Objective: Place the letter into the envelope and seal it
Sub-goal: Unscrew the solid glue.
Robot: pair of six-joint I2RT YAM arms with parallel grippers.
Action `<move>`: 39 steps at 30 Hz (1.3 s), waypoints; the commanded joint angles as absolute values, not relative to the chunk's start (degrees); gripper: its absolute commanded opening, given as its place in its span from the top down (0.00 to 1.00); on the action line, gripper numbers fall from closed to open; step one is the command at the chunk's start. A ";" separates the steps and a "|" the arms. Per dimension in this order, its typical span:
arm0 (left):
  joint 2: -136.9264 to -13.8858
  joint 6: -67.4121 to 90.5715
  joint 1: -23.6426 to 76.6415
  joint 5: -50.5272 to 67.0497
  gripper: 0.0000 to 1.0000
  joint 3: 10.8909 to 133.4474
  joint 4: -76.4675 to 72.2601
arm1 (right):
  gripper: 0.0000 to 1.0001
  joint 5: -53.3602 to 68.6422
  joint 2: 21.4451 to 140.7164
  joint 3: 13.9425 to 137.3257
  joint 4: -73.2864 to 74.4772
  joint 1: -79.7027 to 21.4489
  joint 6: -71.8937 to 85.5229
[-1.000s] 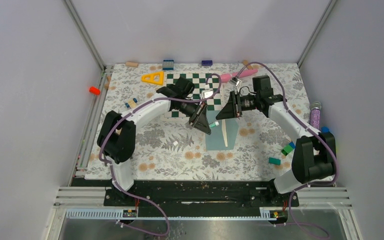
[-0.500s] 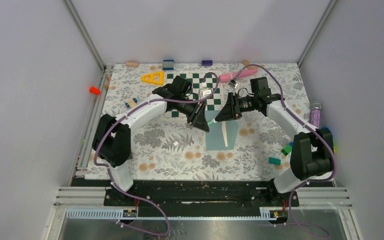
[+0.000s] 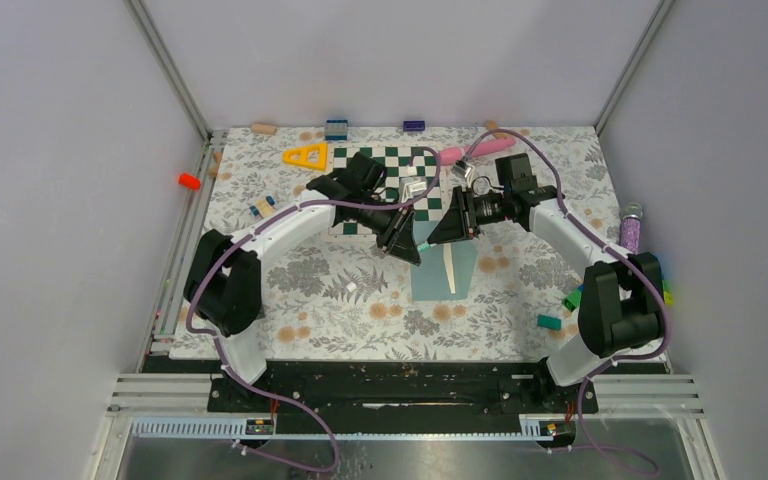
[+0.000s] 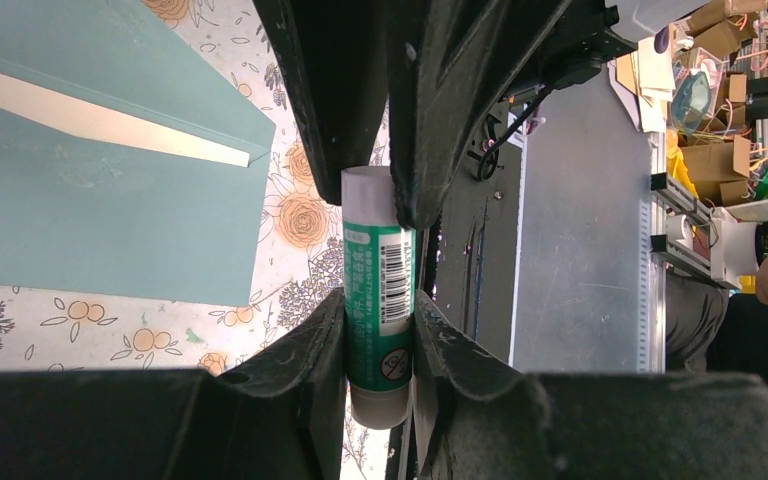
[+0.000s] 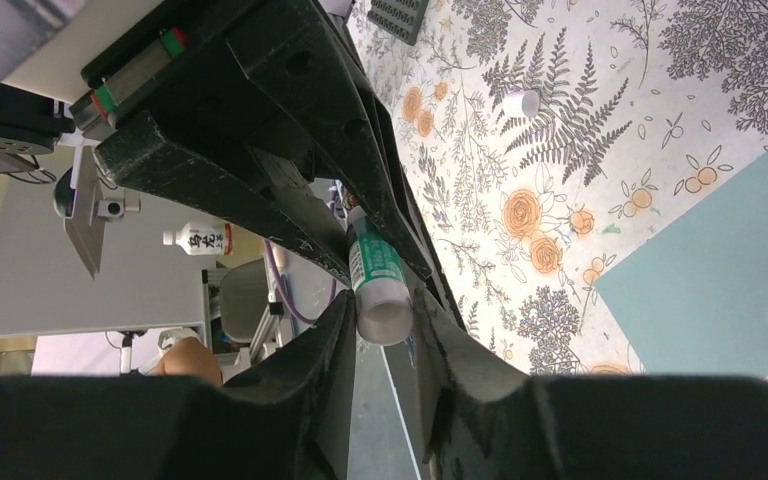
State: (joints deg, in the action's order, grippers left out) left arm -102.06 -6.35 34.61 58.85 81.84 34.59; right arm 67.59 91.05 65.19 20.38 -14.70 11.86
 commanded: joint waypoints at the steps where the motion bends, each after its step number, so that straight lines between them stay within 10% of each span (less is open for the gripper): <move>1: -99.17 -6.86 34.89 58.15 0.83 81.72 32.34 | 0.77 70.02 91.32 67.57 20.74 -15.47 12.12; 6: -98.75 -6.86 34.89 57.57 0.77 81.64 32.34 | 0.79 70.36 91.25 67.68 20.70 -15.46 12.52; 10: -98.24 -6.86 34.84 56.52 0.41 81.79 32.34 | 0.80 70.31 91.24 67.76 20.74 -15.53 12.87; 13: -98.00 -6.86 34.87 55.35 0.34 81.98 32.34 | 0.80 70.48 91.36 67.81 20.68 -15.49 12.86; 39: -104.18 -5.48 34.79 68.36 0.75 84.91 34.62 | 0.75 73.16 88.16 66.08 21.16 -16.56 4.81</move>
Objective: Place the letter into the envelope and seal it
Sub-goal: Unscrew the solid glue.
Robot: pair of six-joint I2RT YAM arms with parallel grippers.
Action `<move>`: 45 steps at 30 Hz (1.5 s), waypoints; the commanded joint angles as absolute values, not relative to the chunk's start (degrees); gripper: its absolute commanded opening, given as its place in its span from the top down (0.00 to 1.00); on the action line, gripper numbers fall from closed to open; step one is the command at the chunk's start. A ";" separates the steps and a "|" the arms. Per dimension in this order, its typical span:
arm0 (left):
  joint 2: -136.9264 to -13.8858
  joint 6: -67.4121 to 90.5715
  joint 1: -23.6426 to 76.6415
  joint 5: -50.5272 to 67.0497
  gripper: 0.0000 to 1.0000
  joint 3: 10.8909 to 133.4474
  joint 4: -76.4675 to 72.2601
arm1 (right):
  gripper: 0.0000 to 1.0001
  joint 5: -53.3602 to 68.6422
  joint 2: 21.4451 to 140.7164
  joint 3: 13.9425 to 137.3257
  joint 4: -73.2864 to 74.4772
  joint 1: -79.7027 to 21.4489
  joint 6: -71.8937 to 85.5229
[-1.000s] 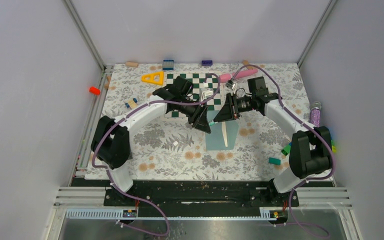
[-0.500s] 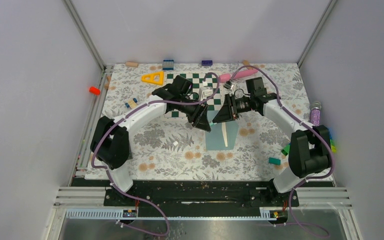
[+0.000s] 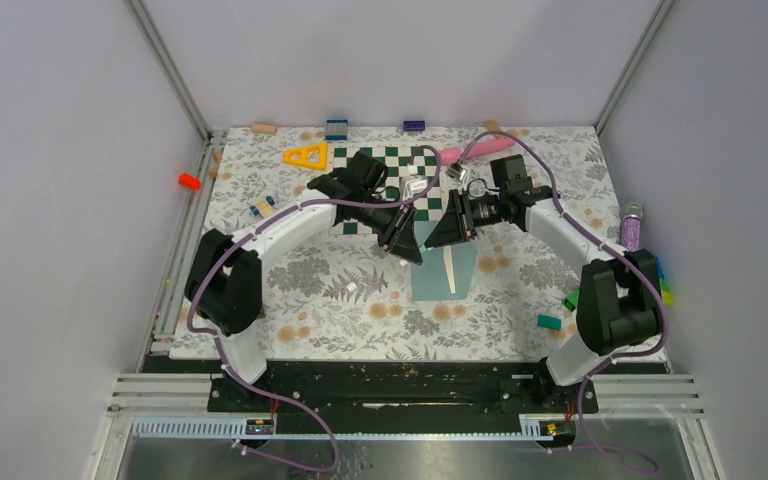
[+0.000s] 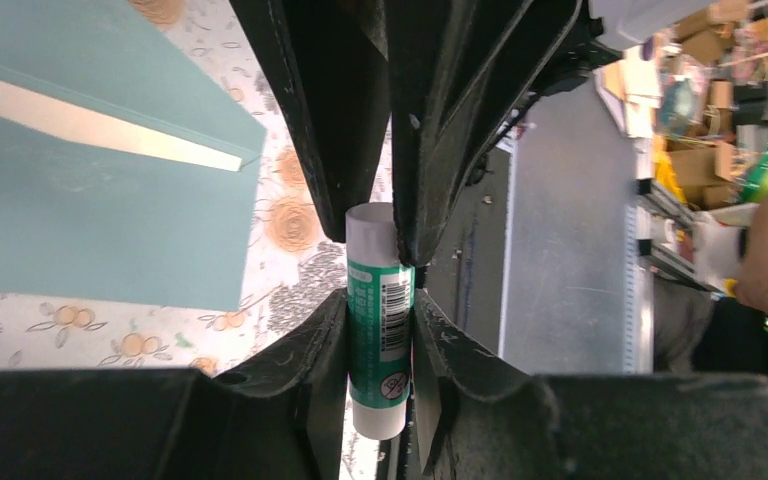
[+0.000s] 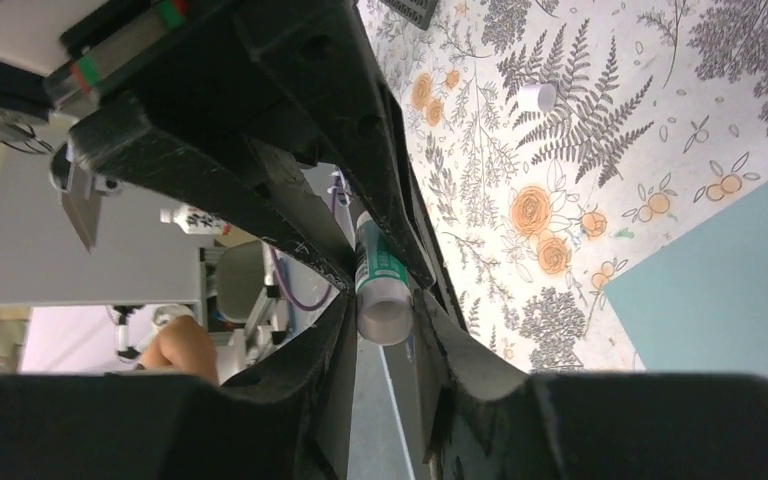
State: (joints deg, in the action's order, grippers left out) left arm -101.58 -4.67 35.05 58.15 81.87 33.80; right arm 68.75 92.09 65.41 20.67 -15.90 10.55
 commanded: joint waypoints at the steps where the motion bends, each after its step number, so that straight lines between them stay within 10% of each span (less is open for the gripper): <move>1: -104.67 -5.28 34.54 70.83 0.75 85.09 34.71 | 0.74 73.15 87.25 65.78 22.08 -16.53 2.51; 10: -105.50 -4.40 33.09 78.12 0.75 85.20 34.89 | 0.71 71.87 82.78 64.72 24.79 -16.52 -5.27; 15: -102.84 -2.52 33.13 66.44 0.74 83.69 31.95 | 0.45 66.96 85.01 66.85 24.79 -16.52 -0.51; 29: -98.10 -2.07 36.69 43.18 0.77 79.44 26.20 | 0.50 69.14 97.17 71.47 28.41 -16.22 7.29; 45: -104.10 -8.03 36.73 69.25 0.75 85.35 38.05 | 0.25 70.84 74.75 58.38 42.36 -11.33 -59.23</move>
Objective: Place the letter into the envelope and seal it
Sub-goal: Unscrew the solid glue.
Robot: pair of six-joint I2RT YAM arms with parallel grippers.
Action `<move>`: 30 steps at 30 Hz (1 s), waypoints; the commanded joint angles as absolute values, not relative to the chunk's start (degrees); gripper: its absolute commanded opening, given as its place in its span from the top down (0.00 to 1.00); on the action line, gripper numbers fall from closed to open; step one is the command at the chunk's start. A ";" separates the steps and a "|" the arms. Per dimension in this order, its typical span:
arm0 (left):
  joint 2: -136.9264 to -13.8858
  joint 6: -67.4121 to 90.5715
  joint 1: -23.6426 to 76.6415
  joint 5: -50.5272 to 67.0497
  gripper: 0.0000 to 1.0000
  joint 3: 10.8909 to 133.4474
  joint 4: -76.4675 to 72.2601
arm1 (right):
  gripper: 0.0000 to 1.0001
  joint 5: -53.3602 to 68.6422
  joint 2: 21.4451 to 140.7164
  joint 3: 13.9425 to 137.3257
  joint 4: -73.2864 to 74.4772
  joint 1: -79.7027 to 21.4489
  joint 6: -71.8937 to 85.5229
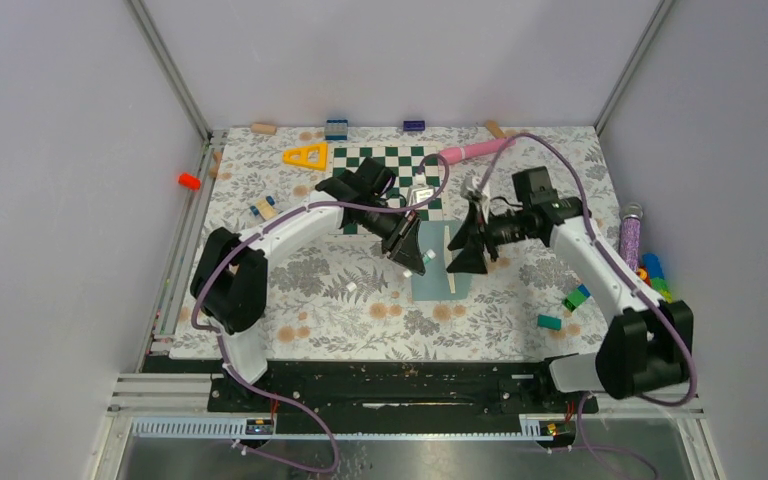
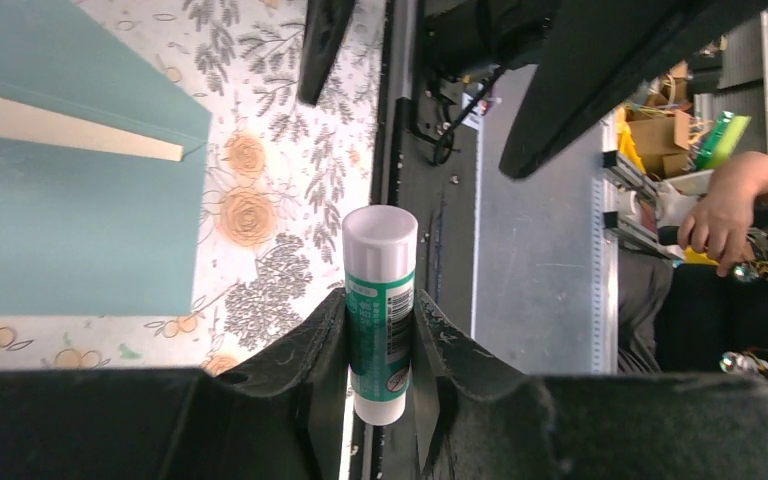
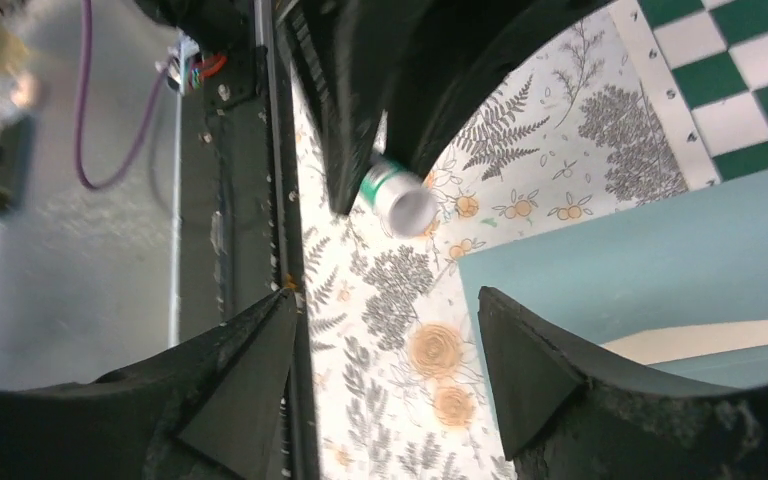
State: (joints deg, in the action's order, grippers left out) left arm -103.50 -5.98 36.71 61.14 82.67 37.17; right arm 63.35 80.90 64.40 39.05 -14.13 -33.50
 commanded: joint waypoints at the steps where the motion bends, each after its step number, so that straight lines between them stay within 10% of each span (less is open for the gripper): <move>1: -104.27 -8.00 36.73 69.92 0.75 85.41 38.10 | 0.25 74.55 72.44 55.73 42.30 -10.33 -65.99; 15: -103.60 -8.71 39.36 70.03 0.73 84.83 38.23 | 0.33 78.83 67.91 52.01 39.54 -12.43 -77.65; 30: -105.72 -2.42 39.27 61.66 0.79 85.60 34.77 | 0.38 44.69 54.28 53.24 37.54 -19.43 -89.08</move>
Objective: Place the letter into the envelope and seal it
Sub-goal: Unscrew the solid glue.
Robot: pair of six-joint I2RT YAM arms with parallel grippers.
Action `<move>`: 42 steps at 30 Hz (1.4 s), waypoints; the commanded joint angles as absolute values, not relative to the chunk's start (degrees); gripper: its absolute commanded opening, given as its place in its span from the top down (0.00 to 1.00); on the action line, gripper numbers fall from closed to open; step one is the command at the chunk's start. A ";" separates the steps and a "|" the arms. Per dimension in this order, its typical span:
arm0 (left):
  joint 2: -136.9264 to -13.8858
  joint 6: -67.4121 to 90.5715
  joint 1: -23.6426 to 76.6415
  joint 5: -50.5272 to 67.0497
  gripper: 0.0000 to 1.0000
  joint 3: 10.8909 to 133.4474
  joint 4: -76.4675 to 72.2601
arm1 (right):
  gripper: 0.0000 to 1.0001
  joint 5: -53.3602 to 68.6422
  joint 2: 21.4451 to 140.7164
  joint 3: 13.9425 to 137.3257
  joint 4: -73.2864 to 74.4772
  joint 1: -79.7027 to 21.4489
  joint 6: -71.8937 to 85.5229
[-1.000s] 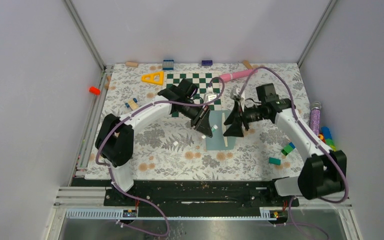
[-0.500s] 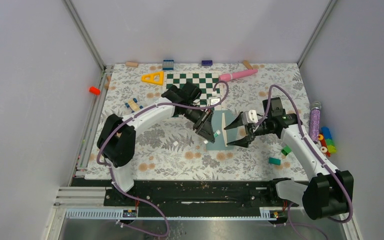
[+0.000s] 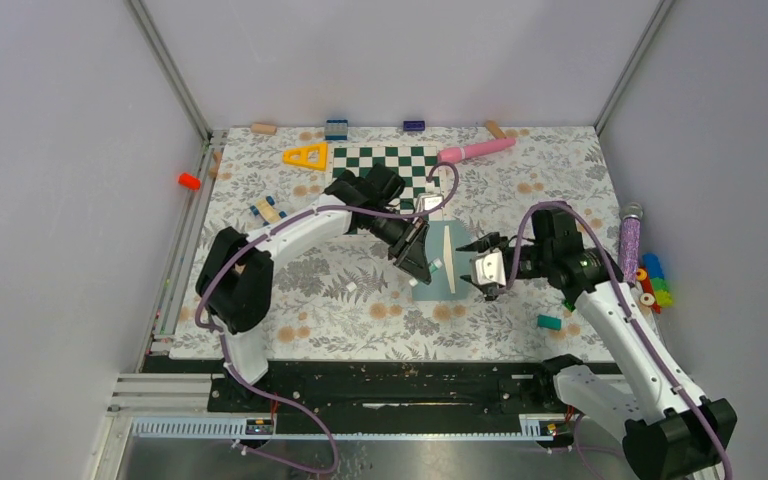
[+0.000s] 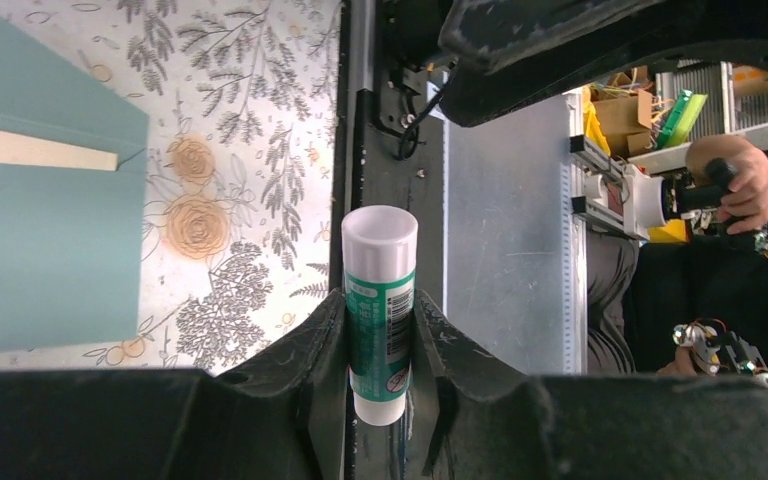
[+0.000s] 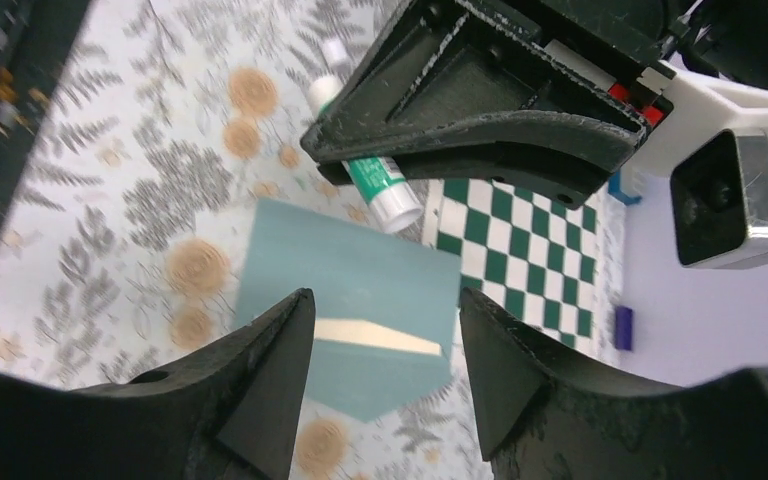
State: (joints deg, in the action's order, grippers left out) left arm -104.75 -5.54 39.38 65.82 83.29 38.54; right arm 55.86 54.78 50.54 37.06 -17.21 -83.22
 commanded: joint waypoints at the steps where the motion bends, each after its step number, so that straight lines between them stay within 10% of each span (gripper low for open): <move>1: -106.19 -1.73 39.26 61.63 0.79 85.76 34.65 | 0.37 42.20 54.26 53.45 37.81 -20.15 -90.81; 12: -111.58 2.46 39.27 68.03 0.76 87.76 34.25 | 0.35 15.00 57.37 48.55 32.68 -37.78 -101.20; 42: -111.36 0.94 39.55 69.40 0.74 87.67 35.45 | 0.61 11.99 62.24 45.90 24.10 -43.65 -96.89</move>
